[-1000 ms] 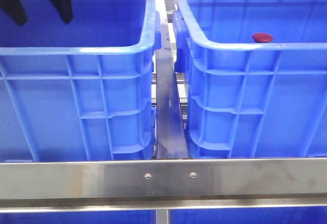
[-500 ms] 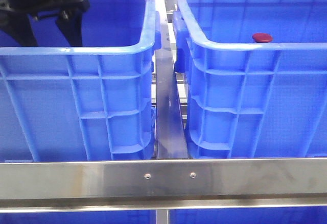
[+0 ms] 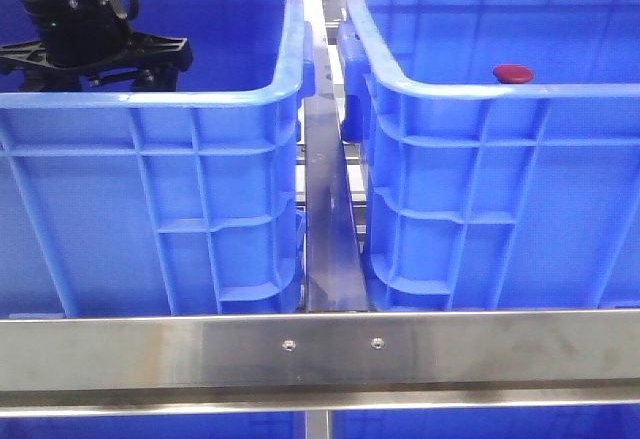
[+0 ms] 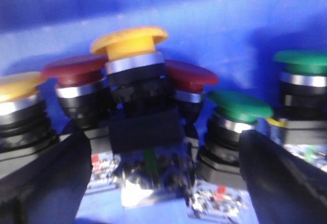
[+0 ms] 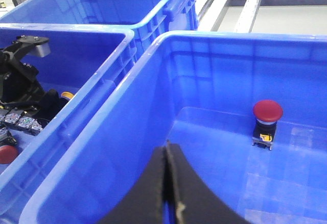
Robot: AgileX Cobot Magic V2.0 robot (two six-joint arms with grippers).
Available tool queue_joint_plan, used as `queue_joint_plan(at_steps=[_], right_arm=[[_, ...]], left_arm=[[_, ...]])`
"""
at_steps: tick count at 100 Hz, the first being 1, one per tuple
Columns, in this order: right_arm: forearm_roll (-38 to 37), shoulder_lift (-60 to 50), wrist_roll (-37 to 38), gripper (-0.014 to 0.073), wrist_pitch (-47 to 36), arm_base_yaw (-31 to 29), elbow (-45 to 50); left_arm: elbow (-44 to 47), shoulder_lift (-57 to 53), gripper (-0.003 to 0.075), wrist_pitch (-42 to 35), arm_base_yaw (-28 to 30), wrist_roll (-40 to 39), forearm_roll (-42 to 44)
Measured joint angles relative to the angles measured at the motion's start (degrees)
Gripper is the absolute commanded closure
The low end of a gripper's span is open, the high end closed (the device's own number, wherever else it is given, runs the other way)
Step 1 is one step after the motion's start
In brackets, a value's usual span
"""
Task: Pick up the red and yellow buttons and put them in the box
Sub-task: 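Reach the left gripper into the button bin and grasp a yellow-capped button, then lift the yellow button with the left gripper toward the bin divider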
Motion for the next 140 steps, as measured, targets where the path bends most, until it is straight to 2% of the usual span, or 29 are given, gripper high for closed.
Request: queue_joint_plan(at_steps=[28, 38, 44, 55, 67, 109, 140], right_arm=[[0.0, 0.0, 0.1, 0.0655, 0.0, 0.0, 0.0], [0.0, 0.0, 0.1, 0.0655, 0.0, 0.0, 0.0], [0.0, 0.0, 0.1, 0.0655, 0.0, 0.0, 0.0], [0.0, 0.0, 0.1, 0.0655, 0.0, 0.0, 0.0], [0.0, 0.0, 0.0, 0.0655, 0.0, 0.0, 0.0], [0.0, 0.0, 0.1, 0.0655, 0.0, 0.0, 0.0], [0.0, 0.0, 0.0, 0.0655, 0.0, 0.0, 0.0]], left_arm=[[0.0, 0.0, 0.0182, -0.8, 0.0, 0.0, 0.0], [0.0, 0.0, 0.0269, -0.8, 0.0, 0.0, -0.1], [0.0, 0.0, 0.0355, -0.8, 0.0, 0.0, -0.2], [0.0, 0.0, 0.0465, -0.8, 0.0, 0.0, -0.2], [0.0, 0.0, 0.0532, -0.8, 0.0, 0.0, -0.2], [0.0, -3.3, 0.0533, -0.5, -0.4, 0.1, -0.5], [0.0, -14.4, 0.0533, 0.2, -4.8, 8.2, -3.1]])
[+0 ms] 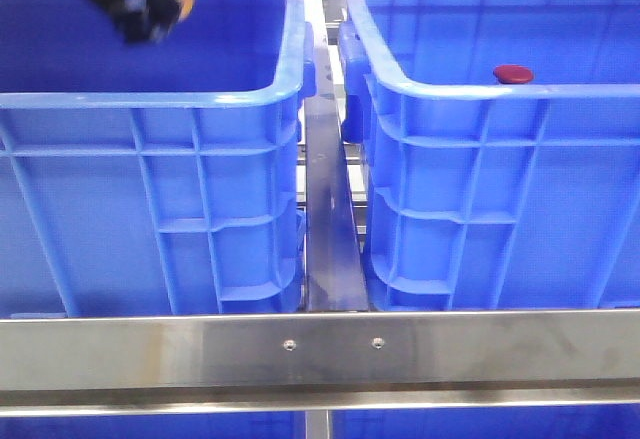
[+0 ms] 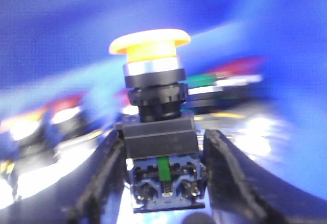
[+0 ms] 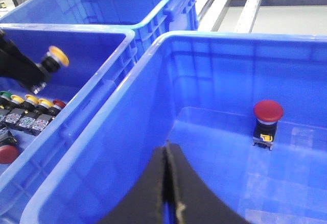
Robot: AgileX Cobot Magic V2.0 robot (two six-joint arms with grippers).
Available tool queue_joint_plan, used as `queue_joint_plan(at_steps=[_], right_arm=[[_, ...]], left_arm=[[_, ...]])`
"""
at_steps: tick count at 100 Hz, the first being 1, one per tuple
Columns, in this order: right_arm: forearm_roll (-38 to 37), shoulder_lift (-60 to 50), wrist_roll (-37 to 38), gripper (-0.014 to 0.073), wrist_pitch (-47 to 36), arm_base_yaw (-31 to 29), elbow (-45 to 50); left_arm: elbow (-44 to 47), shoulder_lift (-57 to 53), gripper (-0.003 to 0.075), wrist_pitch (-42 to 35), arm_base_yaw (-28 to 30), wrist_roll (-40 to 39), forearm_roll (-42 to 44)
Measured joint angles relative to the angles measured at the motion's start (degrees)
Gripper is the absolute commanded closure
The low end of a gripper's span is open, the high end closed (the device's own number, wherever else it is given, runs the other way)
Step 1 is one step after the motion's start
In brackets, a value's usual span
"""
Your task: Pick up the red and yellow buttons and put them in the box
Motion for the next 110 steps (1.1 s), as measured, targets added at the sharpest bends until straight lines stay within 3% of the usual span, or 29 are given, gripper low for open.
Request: queue_joint_plan(at_steps=[37, 77, 110], right_arm=[[0.0, 0.0, 0.1, 0.0655, 0.0, 0.0, 0.0], [0.0, 0.0, 0.0, 0.0655, 0.0, 0.0, 0.0], [0.0, 0.0, 0.0, 0.0655, 0.0, 0.0, 0.0]], left_arm=[[0.0, -5.4, 0.0533, 2.0, -3.6, 18.1, -16.4], [0.0, -5.4, 0.0533, 7.4, -11.6, 29.7, -24.3], [0.0, -5.4, 0.0533, 15.4, -12.7, 35.9, -30.5]])
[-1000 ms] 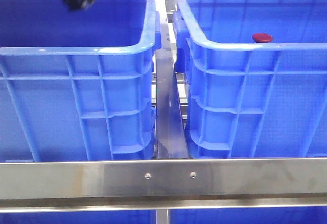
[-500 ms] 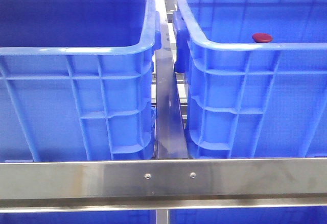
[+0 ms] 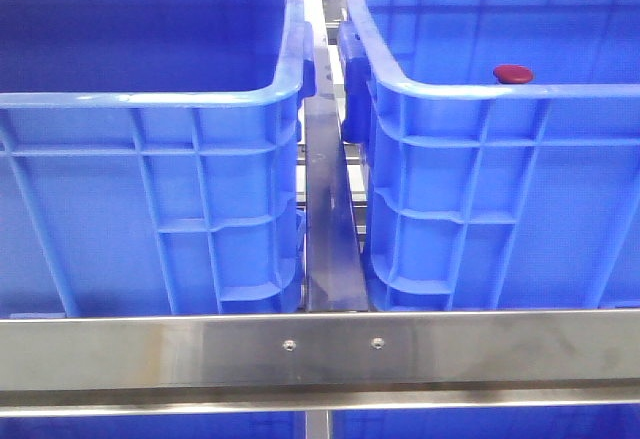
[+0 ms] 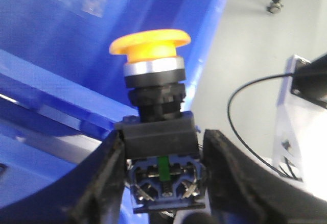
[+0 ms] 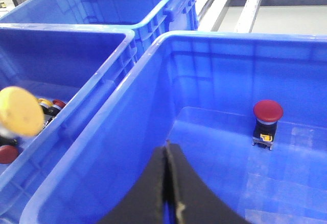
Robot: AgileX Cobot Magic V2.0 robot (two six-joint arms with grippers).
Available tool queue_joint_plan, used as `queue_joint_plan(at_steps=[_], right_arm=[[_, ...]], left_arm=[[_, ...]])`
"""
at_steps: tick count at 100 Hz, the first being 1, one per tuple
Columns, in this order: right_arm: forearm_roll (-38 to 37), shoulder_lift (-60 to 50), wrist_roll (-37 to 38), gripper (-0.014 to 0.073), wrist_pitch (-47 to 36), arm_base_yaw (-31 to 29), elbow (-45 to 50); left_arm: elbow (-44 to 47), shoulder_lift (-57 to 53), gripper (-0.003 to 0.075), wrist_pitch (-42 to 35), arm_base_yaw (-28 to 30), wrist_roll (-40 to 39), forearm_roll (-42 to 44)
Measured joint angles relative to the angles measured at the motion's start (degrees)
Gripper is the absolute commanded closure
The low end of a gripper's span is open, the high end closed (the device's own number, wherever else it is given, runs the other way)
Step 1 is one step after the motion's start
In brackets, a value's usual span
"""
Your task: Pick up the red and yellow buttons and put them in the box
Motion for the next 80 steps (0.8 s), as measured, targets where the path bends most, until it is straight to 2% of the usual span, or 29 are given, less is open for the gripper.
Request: queue_joint_plan(at_steps=[18, 30, 39, 54, 61, 66, 80], right_arm=[[0.0, 0.0, 0.1, 0.0648, 0.0, 0.0, 0.0], [0.0, 0.0, 0.1, 0.0584, 0.4, 0.0, 0.0], [0.0, 0.0, 0.1, 0.0457, 1.6, 0.0, 0.0], [0.0, 0.0, 0.1, 0.0086, 4.0, 0.0, 0.0], [0.0, 0.0, 0.1, -0.0033, 5.5, 0.0, -0.1], [0.1, 0.2, 0.5, -0.0064, 7.0, 0.0, -0.5], [0.8, 2.8, 7.0, -0.0048, 13.2, 0.0, -3.0]], left_arm=[[0.0, 0.0, 0.0533, 2.0, 0.0, 0.4, -0.3], [0.0, 0.0, 0.0533, 2.1, 0.0, 0.5, -0.3], [0.0, 0.0, 0.0533, 2.2, 0.0, 0.5, -0.3], [0.0, 0.0, 0.0533, 2.2, 0.0, 0.5, -0.3], [0.0, 0.0, 0.0533, 2.2, 0.0, 0.5, -0.3], [0.0, 0.0, 0.0533, 2.2, 0.0, 0.5, -0.3], [0.0, 0.0, 0.0533, 2.3, 0.0, 0.5, -0.3]])
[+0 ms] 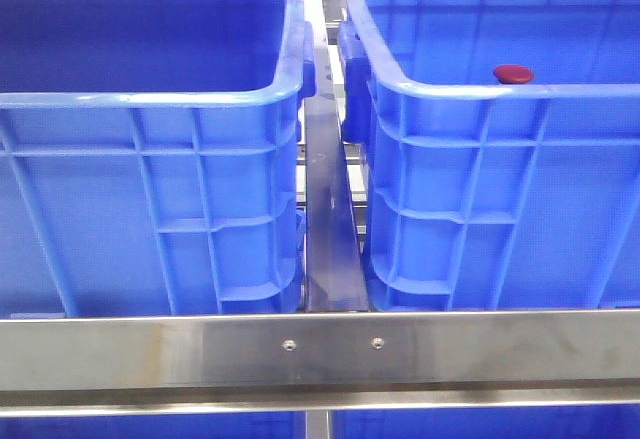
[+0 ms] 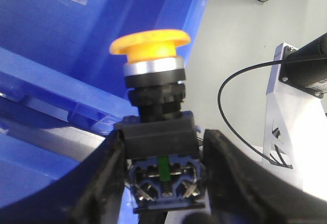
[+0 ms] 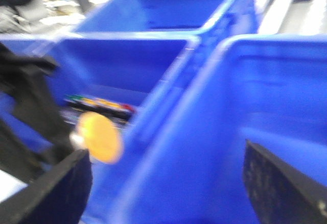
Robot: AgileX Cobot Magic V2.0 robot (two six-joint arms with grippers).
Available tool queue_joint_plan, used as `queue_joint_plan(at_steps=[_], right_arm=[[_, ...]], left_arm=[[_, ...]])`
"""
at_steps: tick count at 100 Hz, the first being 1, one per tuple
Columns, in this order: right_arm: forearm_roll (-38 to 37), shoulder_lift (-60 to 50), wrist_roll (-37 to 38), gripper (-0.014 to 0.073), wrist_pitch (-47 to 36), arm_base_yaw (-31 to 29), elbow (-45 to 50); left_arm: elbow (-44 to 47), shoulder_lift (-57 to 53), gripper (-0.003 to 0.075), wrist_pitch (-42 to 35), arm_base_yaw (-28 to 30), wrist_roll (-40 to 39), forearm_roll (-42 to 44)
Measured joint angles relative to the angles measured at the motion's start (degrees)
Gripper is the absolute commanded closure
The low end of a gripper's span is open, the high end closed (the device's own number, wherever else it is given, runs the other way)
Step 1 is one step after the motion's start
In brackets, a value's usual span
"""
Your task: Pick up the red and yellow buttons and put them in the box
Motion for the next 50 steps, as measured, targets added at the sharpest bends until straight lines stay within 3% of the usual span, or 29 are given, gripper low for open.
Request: queue_joint_plan(at_steps=[25, 37, 50], right_arm=[[0.2, 10.3, 20.9, -0.0048, 15.4, 0.0, -6.5], [0.2, 15.2, 25.6, -0.0048, 23.3, 0.0, -9.3], [0.2, 19.6, 27.3, -0.0048, 25.9, 0.0, -11.2]], left_arm=[[0.0, 0.0, 0.0533, 0.0, 0.0, 0.0, 0.0], [0.0, 0.0, 0.0533, 0.0, 0.0, 0.0, 0.0], [0.0, 0.0, 0.0533, 0.0, 0.0, 0.0, 0.0]])
